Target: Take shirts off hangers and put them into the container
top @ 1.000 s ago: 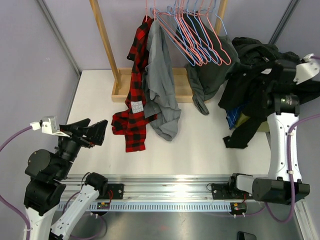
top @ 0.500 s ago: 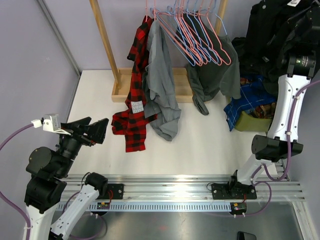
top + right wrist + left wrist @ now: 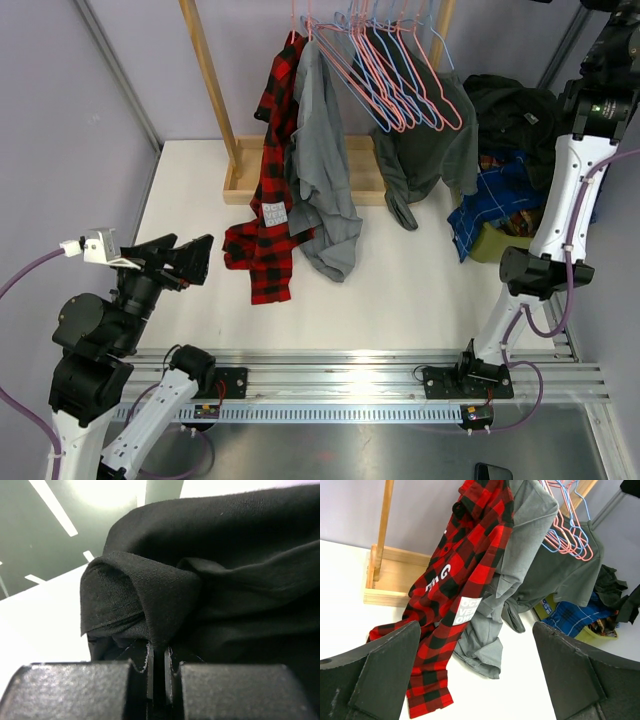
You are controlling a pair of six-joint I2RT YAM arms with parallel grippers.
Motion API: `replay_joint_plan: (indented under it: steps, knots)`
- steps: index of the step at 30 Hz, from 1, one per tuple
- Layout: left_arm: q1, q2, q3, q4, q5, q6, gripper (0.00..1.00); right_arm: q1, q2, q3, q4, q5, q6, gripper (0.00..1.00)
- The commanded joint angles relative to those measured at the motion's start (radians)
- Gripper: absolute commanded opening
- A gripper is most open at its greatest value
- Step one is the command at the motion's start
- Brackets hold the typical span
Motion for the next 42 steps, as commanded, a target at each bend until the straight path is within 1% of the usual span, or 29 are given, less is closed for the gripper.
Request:
replay_joint_plan:
  steps: [1,2,4,5,7,8,10,11,12,13,14,15,16,19,20,22,23,24,25,26,27,28,29,30,31,35,39,40,42]
  knots:
    - [-0.002,0.023,0.012,0.024,-0.031,0.009,0.99,-0.004,-0.006,-0.108,0.074,0.023,-0.036,0.00]
    - [-0.002,0.024,0.011,0.024,-0.027,0.004,0.99,-0.004,-0.011,-0.214,0.058,0.041,-0.036,0.00]
    - [-0.002,0.038,0.009,0.017,-0.020,-0.001,0.99,-0.004,-0.008,-0.287,-0.025,0.124,-0.028,0.00]
    - [-0.002,0.041,0.008,0.016,-0.019,-0.004,0.99,-0.004,-0.008,-0.392,-0.089,0.158,-0.016,0.00]
    - [-0.002,0.043,-0.006,0.020,-0.016,-0.005,0.99,-0.004,-0.028,-0.542,-0.119,0.271,0.018,0.00]
    - [-0.002,0.041,-0.012,0.025,-0.011,-0.013,0.99,-0.004,-0.037,-0.715,-0.098,0.308,0.045,0.00]
    - [-0.002,0.043,-0.026,0.033,-0.004,-0.017,0.99,-0.007,-0.032,-0.854,-0.080,0.390,0.081,0.00]
    - [-0.002,0.046,-0.029,0.034,0.006,-0.019,0.99,-0.009,-0.013,-0.903,-0.165,0.413,0.127,0.00]
    - [-0.002,0.047,-0.031,0.033,0.009,-0.021,0.99,-0.017,0.056,-0.897,-0.230,0.431,0.153,0.00]
    - [-0.002,0.049,-0.034,0.030,0.013,-0.025,0.99,-0.021,0.099,-0.847,-0.380,0.430,0.199,0.00]
    - [-0.002,0.047,-0.037,0.030,0.018,-0.030,0.99,-0.027,0.148,-0.806,-0.462,0.419,0.220,0.00]
    - [-0.002,0.046,-0.038,0.031,0.021,-0.033,0.99,-0.038,0.247,-0.760,-0.547,0.404,0.243,0.00]
    - [-0.002,0.044,-0.048,0.034,0.030,-0.042,0.99,-0.044,0.297,-0.662,-0.702,0.388,0.275,0.00]
    - [-0.002,0.029,-0.061,0.037,0.041,-0.057,0.99,-0.049,0.432,-0.540,-0.873,0.338,0.274,0.00]
    - [-0.002,0.024,-0.068,0.039,0.041,-0.057,0.99,-0.052,0.449,-0.497,-0.881,0.313,0.262,0.00]
    - [-0.002,0.021,-0.069,0.037,0.049,-0.062,0.99,-0.064,0.478,-0.460,-0.896,0.162,0.212,0.00]
    - [-0.002,0.020,-0.069,0.037,0.052,-0.064,0.99,-0.067,0.492,-0.384,-0.927,0.131,0.211,0.00]
    - [-0.002,0.020,-0.069,0.037,0.055,-0.065,0.99,-0.069,0.515,-0.338,-0.962,0.112,0.214,0.14]
    - [-0.002,0.020,-0.068,0.037,0.064,-0.070,0.99,-0.069,0.518,-0.263,-1.020,0.102,0.205,0.39]
    - [-0.002,0.020,-0.068,0.039,0.070,-0.070,0.99,-0.069,0.514,-0.241,-1.033,0.085,0.196,0.56]
    - [-0.002,0.018,-0.068,0.039,0.075,-0.071,0.99,-0.069,0.471,-0.233,-1.033,0.044,0.182,0.70]
    - [-0.002,0.015,-0.069,0.039,0.079,-0.074,0.99,-0.069,0.431,-0.273,-0.995,0.025,0.170,0.76]
    - [-0.002,0.015,-0.069,0.037,0.082,-0.073,0.99,-0.069,0.319,-0.319,-0.951,-0.010,0.162,0.82]
    - [-0.002,0.014,-0.069,0.037,0.082,-0.071,0.99,-0.069,0.254,-0.375,-0.891,-0.035,0.155,0.92]
    - [-0.003,0.012,-0.066,0.036,0.084,-0.067,0.99,-0.069,0.180,-0.496,-0.754,-0.058,0.132,0.98]
    - [-0.002,0.006,-0.064,0.036,0.087,-0.053,0.99,-0.067,-0.214,-0.760,-0.414,-0.134,0.124,0.99]
    - [-0.002,-0.003,-0.066,0.025,0.085,-0.051,0.99,-0.067,-0.460,-0.926,-0.172,-0.236,0.142,0.95]
    - [-0.002,-0.008,-0.068,0.024,0.084,-0.050,0.99,-0.067,-0.501,-0.984,-0.150,-0.262,0.148,0.94]
    - [-0.002,-0.020,-0.071,0.024,0.085,-0.051,0.99,-0.058,-0.600,-1.014,-0.145,-0.371,0.165,0.96]
